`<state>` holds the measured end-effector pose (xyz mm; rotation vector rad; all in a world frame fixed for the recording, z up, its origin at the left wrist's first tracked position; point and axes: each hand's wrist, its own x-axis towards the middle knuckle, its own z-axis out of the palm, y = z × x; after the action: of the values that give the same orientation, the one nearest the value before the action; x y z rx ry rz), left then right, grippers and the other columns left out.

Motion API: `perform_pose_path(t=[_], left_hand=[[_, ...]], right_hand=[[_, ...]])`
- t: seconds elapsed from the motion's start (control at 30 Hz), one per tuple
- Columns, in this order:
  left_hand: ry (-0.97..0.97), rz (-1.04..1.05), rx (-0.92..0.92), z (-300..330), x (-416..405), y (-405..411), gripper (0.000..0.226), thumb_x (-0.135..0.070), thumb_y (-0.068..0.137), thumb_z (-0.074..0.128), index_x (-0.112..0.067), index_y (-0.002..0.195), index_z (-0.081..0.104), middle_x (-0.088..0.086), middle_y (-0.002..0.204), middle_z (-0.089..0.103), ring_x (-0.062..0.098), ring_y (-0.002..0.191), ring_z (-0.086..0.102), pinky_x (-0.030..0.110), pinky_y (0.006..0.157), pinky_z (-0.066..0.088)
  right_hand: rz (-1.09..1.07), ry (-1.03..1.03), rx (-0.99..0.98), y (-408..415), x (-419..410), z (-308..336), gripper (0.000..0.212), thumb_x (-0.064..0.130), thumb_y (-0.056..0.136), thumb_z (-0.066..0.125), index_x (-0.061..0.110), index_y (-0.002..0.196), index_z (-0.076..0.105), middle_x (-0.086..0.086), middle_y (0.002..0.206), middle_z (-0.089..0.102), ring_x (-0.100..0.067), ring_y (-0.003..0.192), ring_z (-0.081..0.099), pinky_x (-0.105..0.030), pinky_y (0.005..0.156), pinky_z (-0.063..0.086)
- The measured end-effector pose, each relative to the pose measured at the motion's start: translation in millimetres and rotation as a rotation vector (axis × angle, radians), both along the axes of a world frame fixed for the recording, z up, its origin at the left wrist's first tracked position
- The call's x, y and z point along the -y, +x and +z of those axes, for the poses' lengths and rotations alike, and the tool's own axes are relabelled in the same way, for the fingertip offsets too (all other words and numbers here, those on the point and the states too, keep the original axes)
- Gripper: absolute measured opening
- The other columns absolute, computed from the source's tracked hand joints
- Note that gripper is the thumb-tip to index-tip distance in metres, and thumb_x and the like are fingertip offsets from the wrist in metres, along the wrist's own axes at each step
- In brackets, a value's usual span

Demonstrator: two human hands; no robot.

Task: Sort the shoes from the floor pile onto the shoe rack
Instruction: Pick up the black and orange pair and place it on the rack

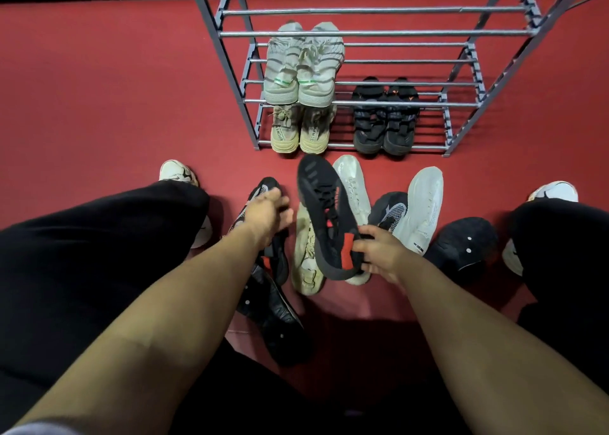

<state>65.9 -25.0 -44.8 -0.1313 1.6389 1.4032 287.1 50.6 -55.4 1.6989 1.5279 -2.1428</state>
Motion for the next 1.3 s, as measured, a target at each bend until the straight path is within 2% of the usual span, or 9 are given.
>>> perform_pose_path(t=[0.13,0.2,0.43,0.67,0.77,0.87,1.07,1.2,1.3], left_hand=[[-0.630,-0.888,-0.762,-27.5,37.6,7.9,0.028,-0.019,0.091,0.048,-0.020,0.116,0.062,0.008,0.121,0.064,0.029,0.104,0.065,0.036,0.089,0.051],[-0.892,-1.175,-0.890,-41.1,57.4,15.4,0.043,-0.020,0.088,0.046,-0.019,0.131,0.052,0.006,0.137,0.053,0.030,0.123,0.053,0.042,0.098,0.044],[-1.135,-1.163,-0.787,-55.8,59.1,13.0,0.046,-0.012,0.097,0.037,-0.011,0.142,0.044,0.008,0.146,0.040,0.031,0.135,0.038,0.045,0.103,0.039],[-0.881,-1.105,-0.911,-54.0,70.0,-1.2,0.032,-0.039,0.089,0.053,-0.032,0.118,0.062,0.002,0.128,0.055,0.028,0.118,0.057,0.038,0.090,0.046],[-0.759,-1.002,-1.081,-50.6,72.9,5.9,0.019,-0.039,0.091,0.046,-0.031,0.105,0.055,0.005,0.110,0.069,0.031,0.101,0.065,0.035,0.076,0.044],[-0.567,-0.791,-1.222,-39.1,65.5,11.3,0.014,-0.042,0.094,0.040,-0.030,0.098,0.045,0.006,0.090,0.071,0.035,0.084,0.067,0.034,0.065,0.040],[-0.042,-0.200,-1.196,23.0,21.9,-11.0,0.016,-0.023,0.097,0.044,-0.021,0.102,0.059,0.002,0.096,0.068,0.026,0.090,0.062,0.028,0.076,0.042],[0.173,-0.450,-1.406,53.4,-11.3,1.1,0.020,-0.023,0.096,0.044,-0.022,0.105,0.061,-0.002,0.098,0.066,0.016,0.086,0.057,0.026,0.077,0.042],[0.170,-0.876,-1.537,33.4,-12.7,23.6,0.022,-0.030,0.097,0.040,-0.026,0.106,0.059,0.002,0.097,0.067,0.024,0.082,0.055,0.032,0.070,0.043]], right_hand=[[-0.061,0.014,0.036,2.6,-3.5,-8.8,0.031,0.009,0.088,0.061,0.021,0.115,0.057,-0.010,0.115,0.067,-0.027,0.105,0.065,-0.030,0.064,0.047],[-0.070,0.009,0.053,6.1,-4.0,-13.2,0.027,0.007,0.088,0.060,0.021,0.110,0.057,-0.007,0.106,0.068,-0.021,0.090,0.065,-0.028,0.059,0.047],[-0.113,0.068,0.074,6.3,-5.5,-15.7,0.032,0.011,0.088,0.060,0.022,0.118,0.053,0.002,0.098,0.066,-0.011,0.082,0.060,-0.028,0.060,0.046],[-0.170,0.083,0.080,2.2,-8.8,-11.6,0.033,0.014,0.086,0.062,0.026,0.116,0.056,0.001,0.092,0.066,-0.011,0.072,0.058,-0.024,0.053,0.044],[-0.250,0.066,0.061,-1.3,-6.6,-9.7,0.031,0.016,0.086,0.064,0.027,0.115,0.059,-0.003,0.085,0.066,-0.014,0.060,0.053,-0.022,0.044,0.041],[-0.337,0.039,0.035,-3.8,-4.0,-8.8,0.022,0.018,0.087,0.063,0.027,0.107,0.064,-0.006,0.083,0.064,-0.017,0.060,0.050,-0.026,0.047,0.037],[-0.517,0.008,-0.079,-0.6,-11.6,-2.0,0.025,0.015,0.088,0.060,0.020,0.111,0.068,-0.007,0.092,0.069,-0.016,0.065,0.053,-0.026,0.051,0.037],[-0.702,-0.007,-0.114,3.2,-18.6,6.0,0.018,0.016,0.088,0.060,0.029,0.098,0.066,0.001,0.096,0.071,-0.012,0.075,0.060,-0.024,0.054,0.041],[-0.741,0.011,-0.115,12.3,-25.0,5.8,0.031,0.016,0.091,0.055,0.024,0.120,0.063,-0.005,0.103,0.066,-0.015,0.069,0.056,-0.023,0.045,0.039]])
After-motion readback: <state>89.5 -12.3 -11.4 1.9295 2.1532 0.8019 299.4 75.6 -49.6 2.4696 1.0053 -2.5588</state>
